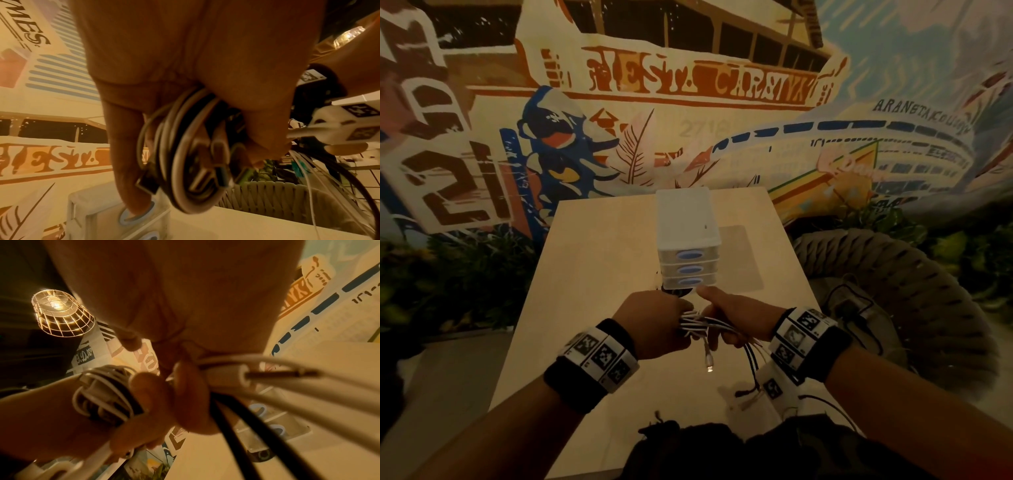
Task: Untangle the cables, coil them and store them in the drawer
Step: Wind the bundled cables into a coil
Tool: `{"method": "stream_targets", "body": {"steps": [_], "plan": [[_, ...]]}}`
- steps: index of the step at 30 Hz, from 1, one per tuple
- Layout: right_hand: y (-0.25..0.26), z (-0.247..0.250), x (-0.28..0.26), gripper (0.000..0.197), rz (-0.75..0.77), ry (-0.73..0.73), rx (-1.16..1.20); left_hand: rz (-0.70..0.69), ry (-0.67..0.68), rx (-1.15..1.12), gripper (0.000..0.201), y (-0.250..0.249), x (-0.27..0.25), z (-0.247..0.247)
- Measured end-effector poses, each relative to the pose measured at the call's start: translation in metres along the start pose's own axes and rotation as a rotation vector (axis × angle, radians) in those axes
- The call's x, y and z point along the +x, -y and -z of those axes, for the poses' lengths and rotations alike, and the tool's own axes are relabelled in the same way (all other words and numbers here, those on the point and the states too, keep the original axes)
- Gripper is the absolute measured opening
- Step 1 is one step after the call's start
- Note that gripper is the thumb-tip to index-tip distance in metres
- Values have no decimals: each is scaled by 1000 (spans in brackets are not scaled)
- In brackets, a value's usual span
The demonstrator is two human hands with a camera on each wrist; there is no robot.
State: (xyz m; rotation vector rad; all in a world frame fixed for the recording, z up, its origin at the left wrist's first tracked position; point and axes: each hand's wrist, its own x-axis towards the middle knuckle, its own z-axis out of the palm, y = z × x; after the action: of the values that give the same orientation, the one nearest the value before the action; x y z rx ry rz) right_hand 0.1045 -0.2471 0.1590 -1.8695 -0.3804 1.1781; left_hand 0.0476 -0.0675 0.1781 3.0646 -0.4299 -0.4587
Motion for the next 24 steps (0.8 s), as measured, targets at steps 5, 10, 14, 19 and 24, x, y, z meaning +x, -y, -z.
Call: {"method": "stream_targets", "body": {"steps": [5, 10, 14, 19, 24], "plan": [[8, 0, -2, 68, -46, 15, -281, 1, 27, 103, 25, -9, -1, -2], [13, 2, 2, 46, -44, 56, -564, -1, 79, 220, 34, -22, 4, -3], [20, -6, 6, 39, -95, 95, -602, -4, 109, 241, 34, -32, 7, -6], [18, -22, 14, 17, -154, 94, -702, 1, 132, 244, 29, -33, 7, -13], [15, -28, 10, 28, -123, 93, -720, 29, 65, 188, 32, -25, 4, -18]]}}
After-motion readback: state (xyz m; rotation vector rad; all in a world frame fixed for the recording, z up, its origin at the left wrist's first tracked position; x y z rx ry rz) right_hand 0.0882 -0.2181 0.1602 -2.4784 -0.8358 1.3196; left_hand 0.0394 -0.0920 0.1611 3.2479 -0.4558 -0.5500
